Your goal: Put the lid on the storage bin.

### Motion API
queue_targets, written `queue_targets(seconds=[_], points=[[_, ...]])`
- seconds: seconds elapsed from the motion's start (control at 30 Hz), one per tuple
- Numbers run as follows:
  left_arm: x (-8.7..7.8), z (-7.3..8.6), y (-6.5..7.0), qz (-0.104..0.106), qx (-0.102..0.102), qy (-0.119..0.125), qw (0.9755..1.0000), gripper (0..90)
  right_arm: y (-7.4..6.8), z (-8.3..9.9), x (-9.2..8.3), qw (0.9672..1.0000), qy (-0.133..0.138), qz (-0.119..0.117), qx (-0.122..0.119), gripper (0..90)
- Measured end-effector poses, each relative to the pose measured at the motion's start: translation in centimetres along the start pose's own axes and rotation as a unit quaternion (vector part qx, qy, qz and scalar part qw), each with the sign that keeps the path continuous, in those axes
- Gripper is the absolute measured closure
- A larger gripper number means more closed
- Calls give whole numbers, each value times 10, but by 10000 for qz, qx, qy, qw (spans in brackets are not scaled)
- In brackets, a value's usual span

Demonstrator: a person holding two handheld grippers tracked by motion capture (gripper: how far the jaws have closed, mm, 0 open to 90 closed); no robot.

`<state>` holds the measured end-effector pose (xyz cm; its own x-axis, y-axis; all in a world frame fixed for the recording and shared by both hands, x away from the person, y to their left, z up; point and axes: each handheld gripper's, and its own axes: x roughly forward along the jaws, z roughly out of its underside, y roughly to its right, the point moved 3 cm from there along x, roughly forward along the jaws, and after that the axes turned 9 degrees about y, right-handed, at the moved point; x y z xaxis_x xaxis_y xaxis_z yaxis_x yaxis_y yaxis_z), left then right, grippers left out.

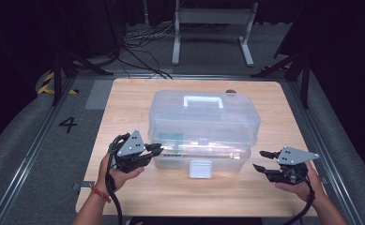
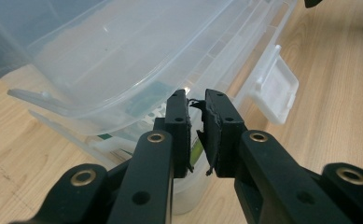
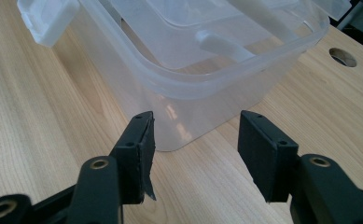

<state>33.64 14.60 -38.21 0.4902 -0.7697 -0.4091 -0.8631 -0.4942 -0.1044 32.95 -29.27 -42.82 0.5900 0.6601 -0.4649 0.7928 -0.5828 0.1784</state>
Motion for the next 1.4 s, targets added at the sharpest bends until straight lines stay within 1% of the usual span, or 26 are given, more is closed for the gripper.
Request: queue_targets(seconds=[0.17, 0.23, 0.27, 0.3, 0.37, 0.4, 0.43, 0.47, 0.53, 0.6, 0.7, 0.73, 0.77, 0.8, 0.83, 0.9, 0.93, 1.0, 1.1, 1.13, 1.2, 1.23, 1.3, 1.33, 1.37, 1.4], points=[[-1, 4, 4, 82, -7, -139, 9999, 805, 0, 1, 0, 10000, -3, -11, -36, 470], [-1, 5, 6, 108, 50, -233, 9997, 805, 0, 1, 1, 10000, -12, 19, -46, 470], [0, 8, 8, 177, 141, -358, 9991, 806, 0, 1, 1, 10000, -7, 22, -80, 470], [0, 9, 10, 133, 127, -349, 9992, 801, -1, 1, 1, 10000, 7, 14, -78, 470], [1, 10, 11, 149, 145, -370, 9991, 800, -2, 1, 1, 9999, 6, 11, -100, 470], [1, 10, 12, 179, 135, -415, 9989, 800, -2, 1, 1, 9999, 6, 11, -100, 470], [3, 14, 14, 194, 165, -553, 9981, 789, -2, 1, 2, 10000, 11, 9, -98, 471], [3, 14, 14, 194, 165, -553, 9981, 779, -2, 1, 2, 10000, 10, 6, -94, 470], [4, 17, 18, 179, 242, -654, 9974, 772, -3, 1, 2, 9999, 7, 4, -110, 470], [3, 20, 20, 190, 238, -678, 9972, 750, -4, 1, 2, 10000, -18, -18, -87, 470], [1, 24, 22, 42, 326, -734, 9968, 711, -4, 1, 3, 10000, -23, -13, -93, 470], [1, 26, 23, 12, 317, -753, 9967, 694, -4, 1, 3, 9999, -21, -17, -145, 469], [0, 28, 22, -60, 335, -761, 9965, 680, -4, 2, 3, 9999, -54, -5, -139, 468], [-2, 30, 21, -100, 336, -803, 9962, 667, -4, 2, 3, 9998, -68, 7, -177, 467], [-2, 32, 20, -117, 329, -834, 9959, 651, -4, 3, 3, 9999, -70, 1, -158, 466], [-3, 38, 19, -218, 335, -948, 9947, 619, -3, 4, 3, 9998, -80, 16, -197, 459], [-4, 40, 18, -211, 331, -995, 9943, 617, -3, 4, 3, 9997, -98, 19, -215, 458], [-5, 47, 17, -279, 320, -1077, 9933, 597, -2, 5, 2, 9997, -135, 21, -203, 457], [-6, 58, 13, -381, 232, -1208, 9917, 537, 0, 7, 1, 9996, -177, 45, -213, 455], [-6, 61, 12, -387, 205, -1257, 9911, 518, 0, 8, 0, 9996, -195, 14, -204, 454], [-7, 66, 10, -453, 182, -1341, 9898, 478, 0, 14, -2, 9991, -325, 36, -253, 447], [-7, 69, 9, -493, 114, -1371, 9893, 450, 1, 17, -3, 9990, -373, 37, -248, 445], [-8, 74, 7, -538, 83, -1481, 9875, 402, 3, 24, -7, 9989, -423, 59, -189, 437], [-8, 74, 7, -538, 83, -1481, 9875, 372, 3, 24, -7, 9989, -423, 59, -189, 437], [-8, 77, 6, -538, 39, -1518, 9869, 372, 5, 27, -9, 9989, -421, 95, -187, 437], [-8, 80, 4, -526, -32, -1534, 9868, 325, 8, 32, -11, 9989, -449, 119, -120, 433]])
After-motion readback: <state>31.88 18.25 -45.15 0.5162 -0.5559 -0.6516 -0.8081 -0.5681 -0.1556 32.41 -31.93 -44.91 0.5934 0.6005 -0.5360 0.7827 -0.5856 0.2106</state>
